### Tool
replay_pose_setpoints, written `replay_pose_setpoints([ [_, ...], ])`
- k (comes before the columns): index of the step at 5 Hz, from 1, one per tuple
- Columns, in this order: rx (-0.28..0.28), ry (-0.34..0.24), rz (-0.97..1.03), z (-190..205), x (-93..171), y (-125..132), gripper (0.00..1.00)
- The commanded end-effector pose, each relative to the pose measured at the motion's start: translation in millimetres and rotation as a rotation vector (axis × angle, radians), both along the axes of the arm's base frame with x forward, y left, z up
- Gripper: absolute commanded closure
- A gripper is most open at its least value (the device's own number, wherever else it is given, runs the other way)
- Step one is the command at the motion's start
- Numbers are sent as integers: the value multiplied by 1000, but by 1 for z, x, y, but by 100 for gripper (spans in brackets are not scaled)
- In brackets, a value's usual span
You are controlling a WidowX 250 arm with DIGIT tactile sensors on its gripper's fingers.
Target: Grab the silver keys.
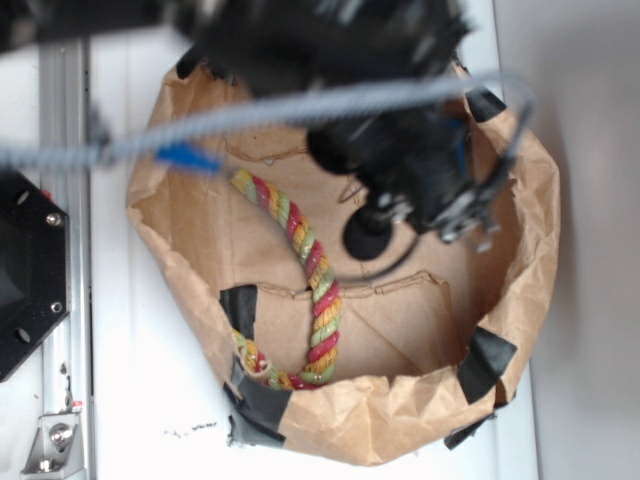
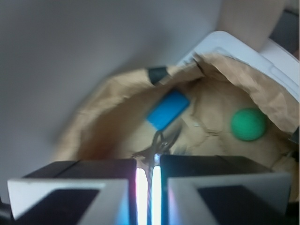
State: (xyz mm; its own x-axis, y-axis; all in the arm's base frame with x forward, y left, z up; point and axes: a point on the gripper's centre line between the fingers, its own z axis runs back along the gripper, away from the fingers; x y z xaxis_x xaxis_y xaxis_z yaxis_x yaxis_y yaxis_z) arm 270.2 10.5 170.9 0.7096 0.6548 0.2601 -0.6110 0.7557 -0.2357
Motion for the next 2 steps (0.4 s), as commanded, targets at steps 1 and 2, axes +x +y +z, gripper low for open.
replay_pose_setpoints([
  [1, 40, -52, -30, 10, 4, -8, 100],
  [2, 58, -50, -32, 4, 6, -10, 100],
])
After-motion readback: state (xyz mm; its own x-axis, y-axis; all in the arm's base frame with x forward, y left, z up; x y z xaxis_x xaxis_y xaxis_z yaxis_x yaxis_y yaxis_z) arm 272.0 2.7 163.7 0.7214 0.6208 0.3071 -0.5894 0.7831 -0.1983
